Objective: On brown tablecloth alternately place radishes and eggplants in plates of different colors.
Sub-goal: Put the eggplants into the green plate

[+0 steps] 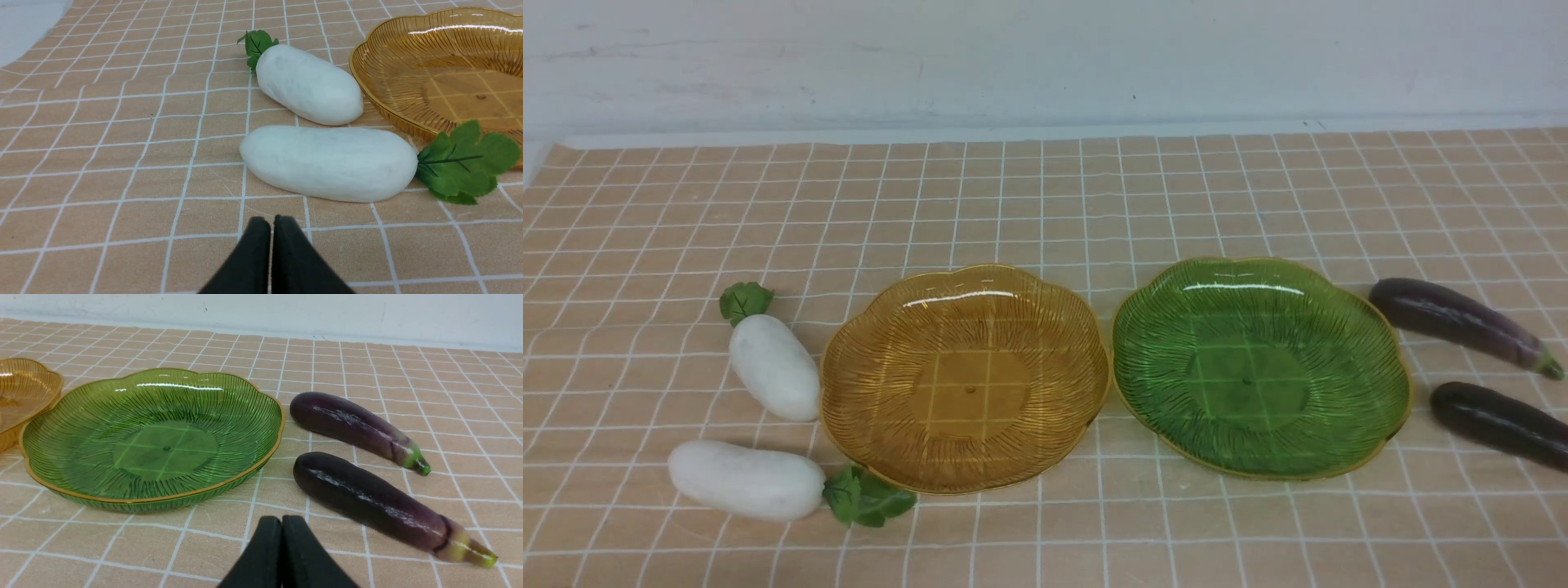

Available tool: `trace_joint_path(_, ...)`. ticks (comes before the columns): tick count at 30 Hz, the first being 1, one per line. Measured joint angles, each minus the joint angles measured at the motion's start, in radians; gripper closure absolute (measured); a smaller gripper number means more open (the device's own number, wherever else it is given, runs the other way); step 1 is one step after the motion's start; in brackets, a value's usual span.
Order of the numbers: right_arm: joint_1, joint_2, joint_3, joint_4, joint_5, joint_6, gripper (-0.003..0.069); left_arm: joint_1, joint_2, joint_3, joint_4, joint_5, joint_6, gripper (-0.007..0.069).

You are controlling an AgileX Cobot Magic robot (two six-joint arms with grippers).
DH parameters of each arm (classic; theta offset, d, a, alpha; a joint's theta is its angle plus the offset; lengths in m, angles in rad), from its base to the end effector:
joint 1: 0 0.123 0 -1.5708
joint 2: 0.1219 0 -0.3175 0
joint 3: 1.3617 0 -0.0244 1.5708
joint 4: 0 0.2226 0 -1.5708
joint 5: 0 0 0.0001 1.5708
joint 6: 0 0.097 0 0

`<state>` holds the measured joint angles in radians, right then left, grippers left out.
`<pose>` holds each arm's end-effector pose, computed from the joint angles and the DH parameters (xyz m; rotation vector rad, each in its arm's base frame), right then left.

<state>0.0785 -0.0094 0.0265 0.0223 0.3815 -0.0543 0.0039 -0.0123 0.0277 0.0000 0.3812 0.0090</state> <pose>-0.0029 0.0006 0.1688 -0.1111 1.8790 0.0386 -0.0030 0.0000 0.1684 0.0048 1.8802 0.0088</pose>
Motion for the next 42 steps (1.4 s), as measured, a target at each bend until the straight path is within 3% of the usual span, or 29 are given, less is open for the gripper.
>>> trace_joint_path(6,0.000,0.000,0.001,0.009,-0.004,0.008,0.0674,0.000,0.000,0.000,-0.010,0.000,-0.021,0.0628)
trace_joint_path(9,0.000,0.000,0.001,0.137,-0.025,0.078,0.0674,0.000,0.000,0.000,-0.136,0.000,-0.130,0.0628)
trace_joint_path(11,0.000,0.000,0.001,0.397,-0.071,0.228,0.0674,0.000,0.000,0.000,-0.347,0.002,-0.288,0.0628)
trace_joint_path(12,0.000,0.000,0.001,0.416,-0.076,0.238,0.0674,0.000,0.000,0.000,-0.409,0.003,-0.316,0.0628)
trace_joint_path(14,0.000,0.000,0.001,0.622,-0.101,0.326,0.0674,0.000,0.000,0.000,-0.593,0.003,-0.444,0.0628)
trace_joint_path(16,0.000,0.000,0.001,0.708,-0.128,0.344,0.0674,0.000,0.000,0.000,-0.732,0.002,-0.499,0.0628)
trace_joint_path(20,0.002,0.000,-0.013,0.755,-0.202,0.265,0.0674,0.000,0.000,0.000,-0.797,-0.014,-0.513,0.0628)
trace_joint_path(24,0.005,0.057,-0.235,0.657,-0.125,0.054,0.0673,0.000,0.014,-0.112,-0.795,0.044,-0.335,0.0628)
trace_joint_path(27,0.005,0.219,-0.418,0.498,0.078,-0.021,0.0673,0.000,0.143,-0.228,-0.730,0.163,-0.222,0.0628)
trace_joint_path(30,0.005,0.457,-0.568,0.300,0.407,-0.009,0.0671,0.000,0.347,-0.313,-0.606,0.303,-0.135,0.0628)
trace_joint_path(33,0.005,0.697,-0.644,0.100,0.618,0.118,0.0669,0.000,0.539,-0.383,-0.503,0.449,-0.060,0.0627)
trace_joint_path(37,0.005,0.943,-0.717,-0.009,0.604,0.199,0.0645,0.000,0.712,-0.442,-0.471,0.498,0.013,0.0627)
trace_joint_path(42,0.005,1.183,-0.836,-0.095,0.502,0.132,0.0484,0.000,0.838,-0.465,-0.464,0.469,0.062,0.0624)
